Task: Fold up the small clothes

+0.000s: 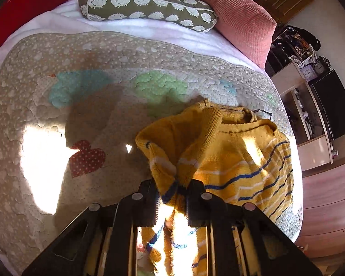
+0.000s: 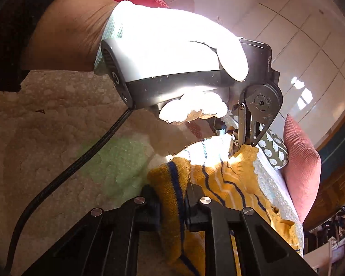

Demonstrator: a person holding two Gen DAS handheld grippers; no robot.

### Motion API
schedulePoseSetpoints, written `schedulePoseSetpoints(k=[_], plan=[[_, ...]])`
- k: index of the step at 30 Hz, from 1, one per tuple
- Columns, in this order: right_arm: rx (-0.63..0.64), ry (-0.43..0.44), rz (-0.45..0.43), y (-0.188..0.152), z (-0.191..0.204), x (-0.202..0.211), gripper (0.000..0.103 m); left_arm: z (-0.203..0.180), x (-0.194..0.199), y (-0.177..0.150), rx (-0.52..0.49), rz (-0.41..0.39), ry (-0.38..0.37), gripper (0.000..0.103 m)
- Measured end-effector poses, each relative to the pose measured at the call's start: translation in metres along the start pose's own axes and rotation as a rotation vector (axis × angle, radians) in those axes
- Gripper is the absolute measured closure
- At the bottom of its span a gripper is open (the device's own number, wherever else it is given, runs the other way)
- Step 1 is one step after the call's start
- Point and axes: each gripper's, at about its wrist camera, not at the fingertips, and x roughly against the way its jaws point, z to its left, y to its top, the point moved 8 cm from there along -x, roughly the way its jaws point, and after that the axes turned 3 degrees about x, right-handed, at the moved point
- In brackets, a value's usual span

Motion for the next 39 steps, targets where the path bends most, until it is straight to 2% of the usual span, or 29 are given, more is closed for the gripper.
schedulePoseSetpoints(k=[4, 8, 14, 17, 19, 22, 26, 29, 31, 33, 35, 37, 39], plan=[[-0.051, -0.068, -0.04, -0.005, -0.027, 0.036, 0.088, -0.051, 0.023, 0.011, -0.014, -0.049, -0.009, 0.087], [-0.158, -0.134, -0.044, -0.033, -0.073, 0.068, 0.088, -0.119, 0.016, 0.019, -0.065, -0.061, -0.007, 0.087], [-0.407, -0.179, 0.013, -0.119, -0.154, 0.104, 0.088, -0.239, -0.046, 0.013, -0.18, -0.011, -0.013, 0.087], [-0.533, -0.184, 0.068, -0.168, -0.178, 0.113, 0.088, -0.278, -0.091, 0.001, -0.235, 0.044, 0.013, 0.086], [-0.628, -0.153, 0.106, -0.201, -0.187, 0.113, 0.088, -0.29, -0.112, -0.008, -0.269, 0.069, 0.049, 0.082], [-0.753, -0.043, 0.155, -0.235, -0.188, 0.105, 0.087, -0.298, -0.116, -0.019, -0.258, 0.087, 0.001, 0.073], [-0.846, 0.042, 0.167, -0.255, -0.174, 0.097, 0.087, -0.292, -0.083, -0.02, -0.202, 0.067, -0.088, 0.066], [-0.889, 0.071, 0.182, -0.265, -0.165, 0.098, 0.087, -0.276, -0.051, -0.019, -0.195, -0.011, -0.062, 0.053], [-0.921, 0.1, 0.192, -0.272, -0.166, 0.096, 0.082, -0.255, -0.031, -0.025, -0.181, -0.061, -0.034, 0.046], [-0.962, 0.139, 0.189, -0.278, -0.168, 0.103, 0.077, -0.228, -0.018, -0.036, -0.165, -0.095, 0.017, 0.045], [-1.021, 0.172, 0.124, -0.281, -0.18, 0.119, 0.075, -0.202, -0.012, -0.053, -0.17, -0.117, 0.053, 0.045], [-1.094, 0.166, 0.048, -0.282, -0.201, 0.139, 0.06, -0.177, -0.013, -0.072, -0.176, -0.132, 0.113, 0.045], [-1.16, 0.145, -0.005, -0.281, -0.23, 0.145, 0.048, -0.165, -0.018, -0.092, -0.171, -0.132, 0.11, 0.045]])
